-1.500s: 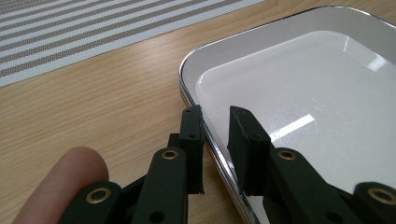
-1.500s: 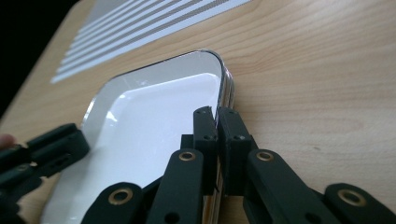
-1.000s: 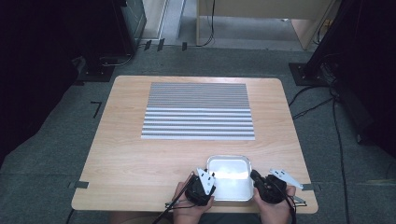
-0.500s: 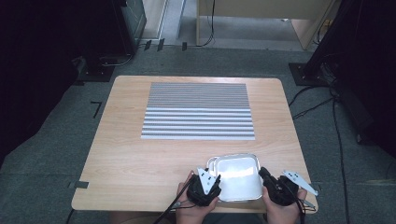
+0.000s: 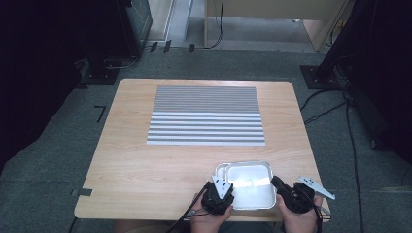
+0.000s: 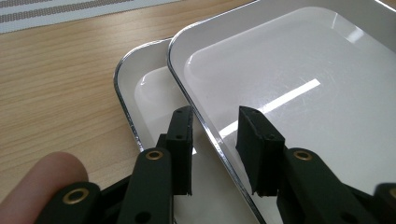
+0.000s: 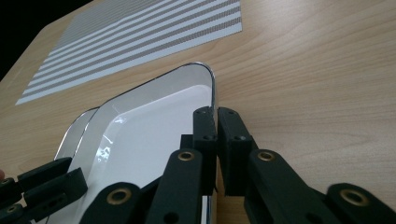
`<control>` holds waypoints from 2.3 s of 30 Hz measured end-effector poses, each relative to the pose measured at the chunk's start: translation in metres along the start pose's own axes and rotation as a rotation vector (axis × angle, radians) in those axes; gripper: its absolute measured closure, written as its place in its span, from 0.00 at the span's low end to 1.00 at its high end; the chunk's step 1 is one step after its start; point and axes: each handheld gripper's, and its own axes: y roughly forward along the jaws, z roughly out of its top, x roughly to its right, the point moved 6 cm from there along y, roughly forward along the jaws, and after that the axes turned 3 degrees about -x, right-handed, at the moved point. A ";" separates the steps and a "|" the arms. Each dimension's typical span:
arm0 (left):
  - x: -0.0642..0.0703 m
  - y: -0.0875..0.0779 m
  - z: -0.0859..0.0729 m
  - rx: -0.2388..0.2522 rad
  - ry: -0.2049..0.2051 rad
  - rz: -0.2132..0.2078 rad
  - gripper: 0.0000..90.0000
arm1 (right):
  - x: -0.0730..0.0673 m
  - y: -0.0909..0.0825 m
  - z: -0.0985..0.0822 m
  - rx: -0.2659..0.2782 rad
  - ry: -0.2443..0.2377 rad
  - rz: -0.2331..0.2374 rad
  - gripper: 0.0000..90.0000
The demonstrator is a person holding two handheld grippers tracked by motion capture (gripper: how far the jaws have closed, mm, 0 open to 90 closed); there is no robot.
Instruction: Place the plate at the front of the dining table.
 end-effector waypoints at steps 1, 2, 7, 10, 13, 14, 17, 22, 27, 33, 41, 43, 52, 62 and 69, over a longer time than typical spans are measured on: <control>-0.001 0.001 0.000 -0.002 -0.018 -0.001 0.77 | 0.000 0.001 -0.001 -0.008 -0.010 -0.003 0.94; -0.001 0.001 0.000 -0.002 -0.018 -0.001 0.79 | 0.000 0.003 -0.003 -0.031 -0.025 -0.011 0.93; -0.002 0.003 0.002 0.004 -0.091 -0.030 0.84 | -0.002 0.006 -0.006 -0.045 -0.056 -0.071 0.97; -0.001 0.002 0.004 0.020 -0.105 -0.027 0.85 | -0.003 0.005 -0.006 -0.026 -0.058 -0.108 0.99; 0.000 0.000 0.007 0.038 -0.114 -0.039 0.85 | -0.003 0.003 -0.005 -0.010 -0.049 -0.107 0.99; 0.000 -0.002 0.008 0.046 -0.117 -0.044 0.85 | -0.003 0.002 -0.005 -0.009 -0.045 -0.107 0.99; -0.004 -0.008 0.013 0.068 -0.119 -0.048 0.85 | -0.007 0.000 -0.002 0.001 -0.037 -0.094 0.99; -0.016 -0.017 0.022 0.103 -0.132 -0.033 0.86 | -0.022 0.001 0.007 0.023 -0.067 -0.076 0.99; -0.031 -0.022 0.030 0.126 -0.161 -0.020 0.87 | -0.036 0.009 0.015 0.027 -0.080 -0.055 0.99; -0.048 -0.026 0.040 0.147 -0.168 0.003 0.87 | -0.052 0.020 0.027 0.033 -0.093 -0.036 0.99; -0.075 -0.029 0.055 0.164 -0.189 0.039 0.88 | -0.076 0.040 0.044 0.049 -0.127 -0.013 0.99; -0.090 -0.026 0.062 0.170 -0.204 0.053 0.88 | -0.085 0.050 0.052 0.052 -0.146 -0.007 0.99; -0.126 -0.022 0.085 0.176 -0.241 0.089 0.91 | -0.108 0.081 0.071 0.005 -0.102 0.048 0.98; -0.163 -0.003 0.109 0.158 -0.287 0.111 0.92 | -0.126 0.123 0.097 -0.003 -0.123 0.044 0.99; -0.185 0.024 0.126 0.125 -0.290 0.152 0.95 | -0.128 0.157 0.114 -0.035 -0.115 0.054 0.99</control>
